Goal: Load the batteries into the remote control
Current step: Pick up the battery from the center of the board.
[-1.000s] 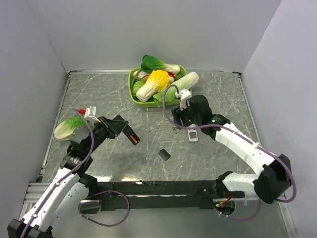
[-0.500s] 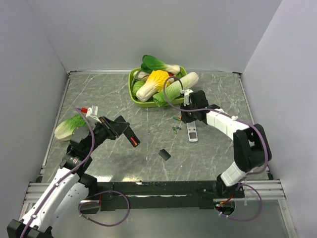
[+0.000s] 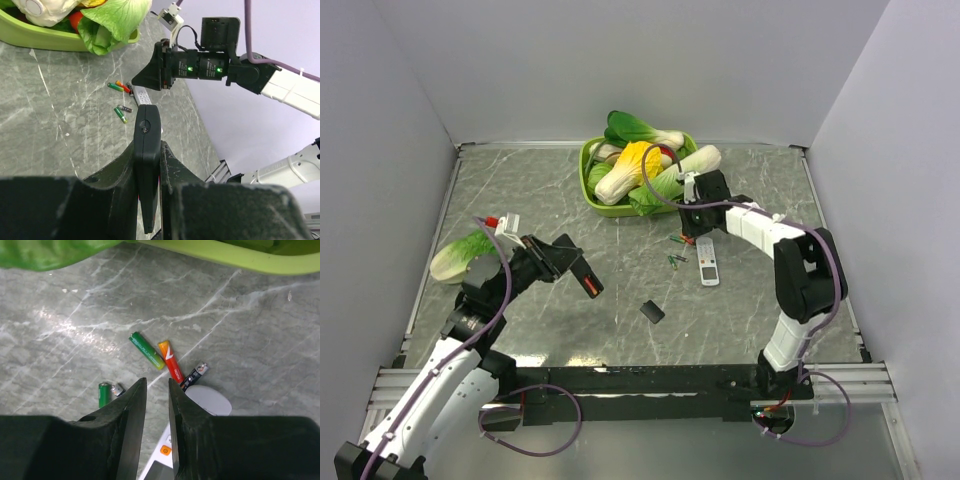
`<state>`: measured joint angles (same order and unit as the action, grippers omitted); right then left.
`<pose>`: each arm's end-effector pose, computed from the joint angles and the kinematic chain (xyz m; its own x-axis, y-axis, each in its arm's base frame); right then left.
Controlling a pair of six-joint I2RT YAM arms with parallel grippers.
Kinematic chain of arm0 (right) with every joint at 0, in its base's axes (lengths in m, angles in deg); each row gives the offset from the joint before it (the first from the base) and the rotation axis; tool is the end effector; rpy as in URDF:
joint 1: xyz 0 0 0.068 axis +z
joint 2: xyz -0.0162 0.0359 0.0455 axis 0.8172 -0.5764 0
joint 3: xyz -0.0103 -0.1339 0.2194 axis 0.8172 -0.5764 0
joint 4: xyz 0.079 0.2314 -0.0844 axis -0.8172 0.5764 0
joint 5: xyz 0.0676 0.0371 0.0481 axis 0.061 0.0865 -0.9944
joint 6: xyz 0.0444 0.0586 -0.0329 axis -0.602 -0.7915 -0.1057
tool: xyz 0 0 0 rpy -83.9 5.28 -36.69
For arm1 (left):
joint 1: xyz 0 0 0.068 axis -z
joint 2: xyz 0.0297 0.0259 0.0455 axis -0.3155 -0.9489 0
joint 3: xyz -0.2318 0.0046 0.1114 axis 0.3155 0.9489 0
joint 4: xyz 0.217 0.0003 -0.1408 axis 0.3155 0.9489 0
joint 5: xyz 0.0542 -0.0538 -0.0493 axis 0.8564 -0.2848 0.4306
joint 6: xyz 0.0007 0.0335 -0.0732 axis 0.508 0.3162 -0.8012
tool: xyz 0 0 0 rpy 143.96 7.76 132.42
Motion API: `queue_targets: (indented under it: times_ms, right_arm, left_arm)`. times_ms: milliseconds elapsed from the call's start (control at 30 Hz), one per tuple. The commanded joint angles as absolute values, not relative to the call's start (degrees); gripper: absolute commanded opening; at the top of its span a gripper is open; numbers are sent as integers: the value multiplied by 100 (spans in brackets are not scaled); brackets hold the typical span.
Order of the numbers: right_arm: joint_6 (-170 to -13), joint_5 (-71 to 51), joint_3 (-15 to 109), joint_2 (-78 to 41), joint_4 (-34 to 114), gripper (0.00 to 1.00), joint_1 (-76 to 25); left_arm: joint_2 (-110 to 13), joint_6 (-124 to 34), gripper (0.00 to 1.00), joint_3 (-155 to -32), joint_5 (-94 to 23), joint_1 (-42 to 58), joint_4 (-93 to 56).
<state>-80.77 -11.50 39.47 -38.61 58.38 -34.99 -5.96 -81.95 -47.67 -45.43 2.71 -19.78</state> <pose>0.3645 0.1436 0.1645 -0.7027 -0.3288 -0.6309 -0.4826 0.8719 0.0830 0.1775 -0.0916 0.2718 -0.5078 -0.5729 -0.6433 0.3770 0.5236 -0.7640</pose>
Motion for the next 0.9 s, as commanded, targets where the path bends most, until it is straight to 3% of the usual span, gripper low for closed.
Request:
queue_targets:
  times_ms: [0,867]
  right_arm:
    - [-7929,-996,4315,-4205,6281,33,-3547]
    - [-7806,-820,4834,-4794,6888,35,-3546]
  left_arm:
    - [-651,-8193,1,-4892,-4701,279,-2288]
    - [-696,-8255,1,-4883,-4771,279,-2359]
